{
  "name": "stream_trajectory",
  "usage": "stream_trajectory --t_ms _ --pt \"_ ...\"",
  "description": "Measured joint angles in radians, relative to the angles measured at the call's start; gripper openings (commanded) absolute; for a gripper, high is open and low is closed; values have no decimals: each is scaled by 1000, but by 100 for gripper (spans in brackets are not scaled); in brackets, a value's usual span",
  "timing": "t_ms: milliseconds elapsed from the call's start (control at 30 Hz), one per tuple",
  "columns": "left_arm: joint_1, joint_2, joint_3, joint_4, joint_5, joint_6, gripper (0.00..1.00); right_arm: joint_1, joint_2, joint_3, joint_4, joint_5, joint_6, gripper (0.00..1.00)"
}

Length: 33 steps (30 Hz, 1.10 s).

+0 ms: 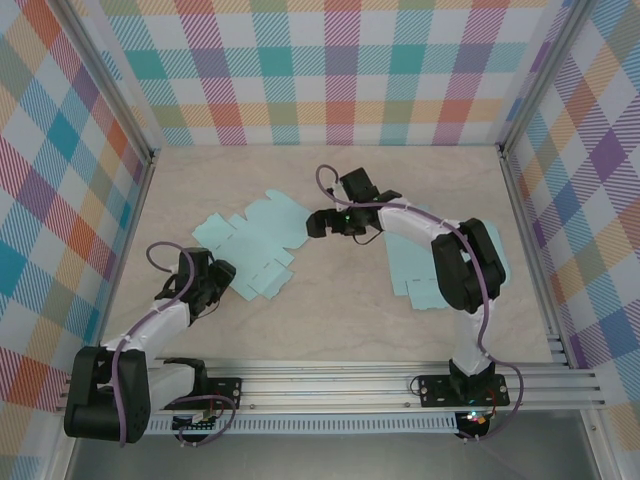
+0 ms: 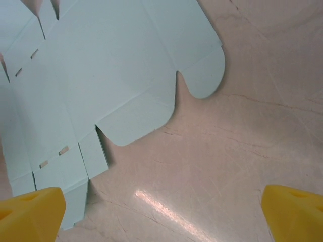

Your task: Fold the paper box

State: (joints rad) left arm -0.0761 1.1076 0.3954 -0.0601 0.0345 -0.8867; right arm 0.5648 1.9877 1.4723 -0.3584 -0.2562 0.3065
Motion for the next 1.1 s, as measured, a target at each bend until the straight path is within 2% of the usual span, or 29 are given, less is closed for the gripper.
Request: stream_trajectory --t_ms 267,400,667,867,1100 --pt "0 -59 13 -72 -19 -10 66 2 132 191 -14 -16 -38 98" --pt "0 -56 13 -76 -19 -11 69 3 225 296 -22 -29 -43 97" --pt "0 18 13 -50 18 -11 68 20 330 391 -29 -63 -53 96" --pt "0 77 13 49 63 -14 61 32 356 402 -29 -81 -53 95" --pt "0 135 13 140 96 -14 56 32 359 402 -29 -95 -52 95"
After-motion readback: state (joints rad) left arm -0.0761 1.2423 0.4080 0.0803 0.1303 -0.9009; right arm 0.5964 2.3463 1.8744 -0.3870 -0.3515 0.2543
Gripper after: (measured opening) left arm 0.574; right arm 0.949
